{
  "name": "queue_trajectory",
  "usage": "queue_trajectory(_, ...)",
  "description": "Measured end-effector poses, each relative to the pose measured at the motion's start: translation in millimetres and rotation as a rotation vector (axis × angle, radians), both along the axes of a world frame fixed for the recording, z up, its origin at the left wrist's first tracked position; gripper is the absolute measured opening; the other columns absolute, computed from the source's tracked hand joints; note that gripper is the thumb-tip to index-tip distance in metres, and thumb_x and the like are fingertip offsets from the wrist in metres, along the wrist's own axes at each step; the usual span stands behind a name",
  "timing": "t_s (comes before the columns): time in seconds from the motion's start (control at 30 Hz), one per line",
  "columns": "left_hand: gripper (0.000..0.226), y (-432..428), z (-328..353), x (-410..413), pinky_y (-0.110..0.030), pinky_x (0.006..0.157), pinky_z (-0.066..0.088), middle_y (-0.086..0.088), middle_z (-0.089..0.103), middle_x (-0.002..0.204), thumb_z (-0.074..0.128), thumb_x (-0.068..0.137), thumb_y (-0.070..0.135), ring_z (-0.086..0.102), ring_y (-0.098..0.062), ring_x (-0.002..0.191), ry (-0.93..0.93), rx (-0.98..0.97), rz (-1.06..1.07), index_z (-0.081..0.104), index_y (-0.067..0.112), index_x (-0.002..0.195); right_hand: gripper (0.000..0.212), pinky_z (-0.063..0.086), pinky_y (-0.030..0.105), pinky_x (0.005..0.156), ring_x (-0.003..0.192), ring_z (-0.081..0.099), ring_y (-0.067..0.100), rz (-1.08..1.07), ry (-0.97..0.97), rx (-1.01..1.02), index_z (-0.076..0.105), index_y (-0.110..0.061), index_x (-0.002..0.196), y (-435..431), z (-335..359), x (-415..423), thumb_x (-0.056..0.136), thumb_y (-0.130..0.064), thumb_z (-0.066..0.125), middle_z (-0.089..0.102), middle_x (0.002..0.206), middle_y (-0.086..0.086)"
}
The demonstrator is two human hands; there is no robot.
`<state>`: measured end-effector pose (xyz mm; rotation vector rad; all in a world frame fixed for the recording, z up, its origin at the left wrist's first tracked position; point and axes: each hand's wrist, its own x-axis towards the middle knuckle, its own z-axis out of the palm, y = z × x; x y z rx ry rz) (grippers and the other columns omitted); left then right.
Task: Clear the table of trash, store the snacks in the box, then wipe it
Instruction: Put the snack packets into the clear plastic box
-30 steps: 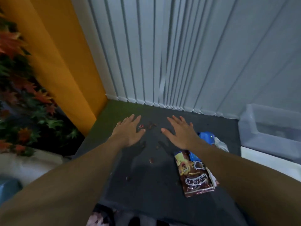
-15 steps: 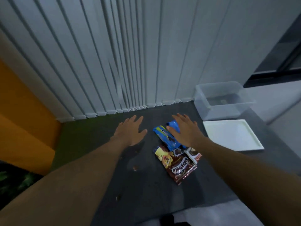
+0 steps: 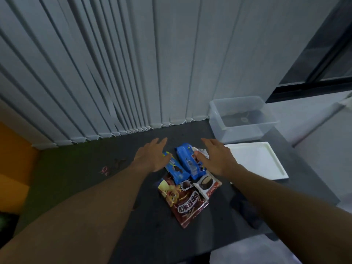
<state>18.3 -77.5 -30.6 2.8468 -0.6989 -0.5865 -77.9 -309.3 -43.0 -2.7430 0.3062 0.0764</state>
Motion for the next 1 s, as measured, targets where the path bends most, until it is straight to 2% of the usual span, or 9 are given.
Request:
queue_trajectory(0.33, 0.078, -26, -45, 2, -0.051, 0.116, 0.031, -0.005, 0.014, 0.167, 0.043, 0.098, 0.061, 0.025, -0.033, 0.149, 0.099, 0.039, 0.211, 0.008, 0.031, 0.161, 0.062, 0.043, 0.043, 0.104, 0.128, 0.049, 0.031, 0.256, 0.113, 0.107, 0.038, -0.016, 0.149, -21, -47, 46, 0.098, -0.046, 0.054, 0.050, 0.140, 0.012)
queue_trajectory(0.4, 0.079, -25, -55, -4, -0.051, 0.115, 0.033, -0.006, 0.016, 0.167, 0.043, 0.097, 0.062, 0.027, -0.034, 0.148, 0.109, 0.052, 0.241, 0.008, 0.030, 0.161, 0.063, 0.043, 0.041, 0.103, 0.127, 0.051, 0.032, 0.316, 0.164, 0.138, 0.035, -0.014, 0.151, -18, -59, 51, 0.098, -0.043, 0.055, 0.050, 0.142, 0.014)
queue_trajectory(0.5, 0.078, -21, -67, -9, -0.050, 0.114, 0.035, -0.006, 0.020, 0.165, 0.045, 0.097, 0.061, 0.029, -0.034, 0.147, 0.135, 0.055, 0.271, 0.010, 0.030, 0.160, 0.065, 0.040, 0.041, 0.104, 0.133, 0.045, 0.034, 0.364, 0.212, 0.137, 0.030, -0.012, 0.153, -14, -77, 55, 0.099, -0.042, 0.054, 0.046, 0.146, 0.016)
queue_trajectory(0.6, 0.076, -18, -78, -9, -0.050, 0.113, 0.037, -0.007, 0.025, 0.163, 0.044, 0.096, 0.060, 0.034, -0.035, 0.144, 0.147, 0.046, 0.291, 0.012, 0.031, 0.159, 0.074, 0.038, 0.046, 0.109, 0.141, 0.030, 0.038, 0.322, 0.245, 0.098, 0.023, -0.010, 0.154, -12, -91, 61, 0.098, -0.048, 0.053, 0.038, 0.149, 0.020)
queue_trajectory(0.67, 0.078, -18, -86, -6, -0.051, 0.113, 0.036, -0.008, 0.023, 0.164, 0.042, 0.096, 0.061, 0.034, -0.036, 0.144, 0.168, 0.057, 0.290, 0.010, 0.031, 0.160, 0.090, 0.031, 0.052, 0.115, 0.149, 0.010, 0.038, 0.284, 0.289, 0.083, 0.011, -0.011, 0.157, -11, -99, 66, 0.094, -0.058, 0.054, 0.024, 0.158, 0.017)
queue_trajectory(0.73, 0.079, -20, -92, -1, -0.051, 0.113, 0.036, -0.008, 0.020, 0.165, 0.043, 0.097, 0.061, 0.033, -0.036, 0.145, 0.193, 0.061, 0.289, 0.009, 0.029, 0.160, 0.102, 0.028, 0.056, 0.117, 0.151, 0.002, 0.036, 0.254, 0.354, 0.079, 0.000, -0.015, 0.158, -9, -107, 72, 0.088, -0.066, 0.055, 0.012, 0.163, 0.014)
queue_trajectory(0.8, 0.080, -22, -97, 4, -0.051, 0.113, 0.035, -0.008, 0.019, 0.165, 0.044, 0.097, 0.061, 0.031, -0.036, 0.146, 0.203, 0.050, 0.285, 0.009, 0.028, 0.161, 0.110, 0.027, 0.056, 0.117, 0.152, 0.000, 0.034, 0.232, 0.393, 0.070, -0.004, -0.016, 0.158, -7, -114, 76, 0.084, -0.069, 0.058, 0.006, 0.164, 0.013)
queue_trajectory(1.0, 0.082, -29, -110, 21, -0.050, 0.114, 0.036, -0.008, 0.010, 0.168, 0.047, 0.098, 0.058, 0.027, -0.036, 0.148, 0.266, -0.009, 0.252, 0.002, 0.030, 0.161, 0.111, 0.034, 0.054, 0.114, 0.146, 0.019, 0.040, 0.143, 0.378, 0.086, 0.001, -0.011, 0.157, -2, -121, 90, 0.081, -0.057, 0.070, 0.022, 0.157, 0.021)
